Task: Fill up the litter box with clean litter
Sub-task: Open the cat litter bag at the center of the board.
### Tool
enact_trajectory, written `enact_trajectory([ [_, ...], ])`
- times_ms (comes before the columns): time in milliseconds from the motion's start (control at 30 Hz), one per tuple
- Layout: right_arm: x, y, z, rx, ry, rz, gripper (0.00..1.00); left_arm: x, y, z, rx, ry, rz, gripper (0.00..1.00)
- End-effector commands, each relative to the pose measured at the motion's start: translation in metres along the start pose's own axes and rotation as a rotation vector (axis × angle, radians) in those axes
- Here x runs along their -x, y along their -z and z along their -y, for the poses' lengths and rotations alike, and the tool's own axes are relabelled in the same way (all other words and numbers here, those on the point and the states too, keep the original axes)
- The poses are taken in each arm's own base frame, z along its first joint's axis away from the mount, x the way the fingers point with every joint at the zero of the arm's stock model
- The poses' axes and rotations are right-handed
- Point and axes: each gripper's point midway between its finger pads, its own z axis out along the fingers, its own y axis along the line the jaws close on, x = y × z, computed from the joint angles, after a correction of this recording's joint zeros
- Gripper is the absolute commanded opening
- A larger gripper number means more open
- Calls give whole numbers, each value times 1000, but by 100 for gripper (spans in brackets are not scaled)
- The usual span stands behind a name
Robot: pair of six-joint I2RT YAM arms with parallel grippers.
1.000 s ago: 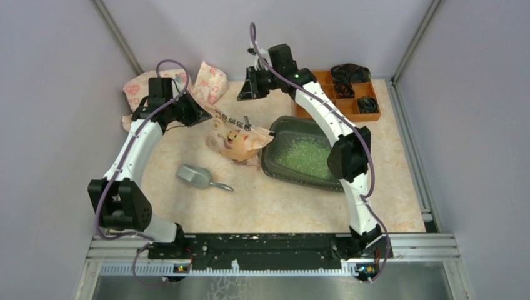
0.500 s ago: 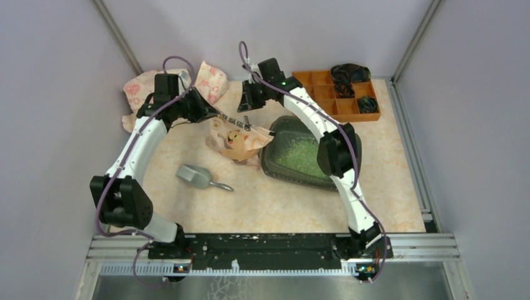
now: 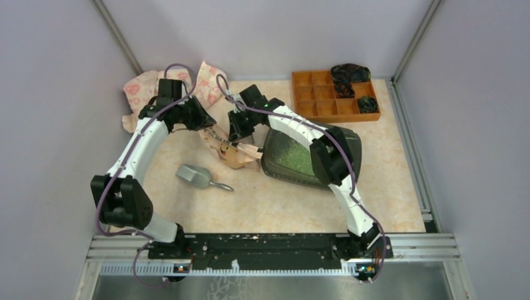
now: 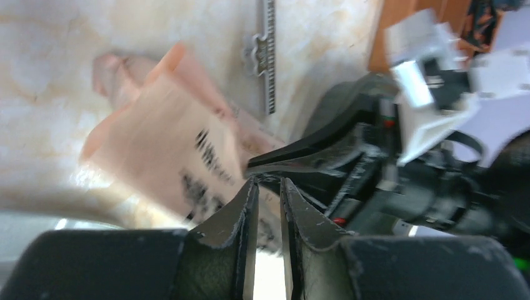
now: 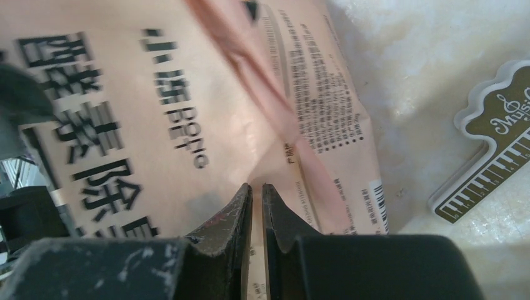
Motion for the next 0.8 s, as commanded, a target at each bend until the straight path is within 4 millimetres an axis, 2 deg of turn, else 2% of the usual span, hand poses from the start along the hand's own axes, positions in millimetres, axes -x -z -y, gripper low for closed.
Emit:
enact_trajectory([
  [0, 35, 40, -53, 57, 109, 131, 11, -19, 17, -24, 112, -5, -21, 25],
  [167, 27, 37, -64, 89, 114, 122, 11, -29, 35, -31, 121, -14, 5, 24],
  [267, 22, 35, -69, 117, 109, 115, 11, -39, 37, -38, 133, -16, 0, 25],
  [467, 13, 31, -72, 152, 110, 92, 12, -55, 26, -57, 175, -8, -39, 24],
  [600, 9, 26, -69, 157, 109, 66, 12, -56, 18, -63, 192, -1, -50, 24],
  [767, 6, 29, -77, 194, 121, 60, 12, -62, 12, -72, 222, 2, -76, 23],
])
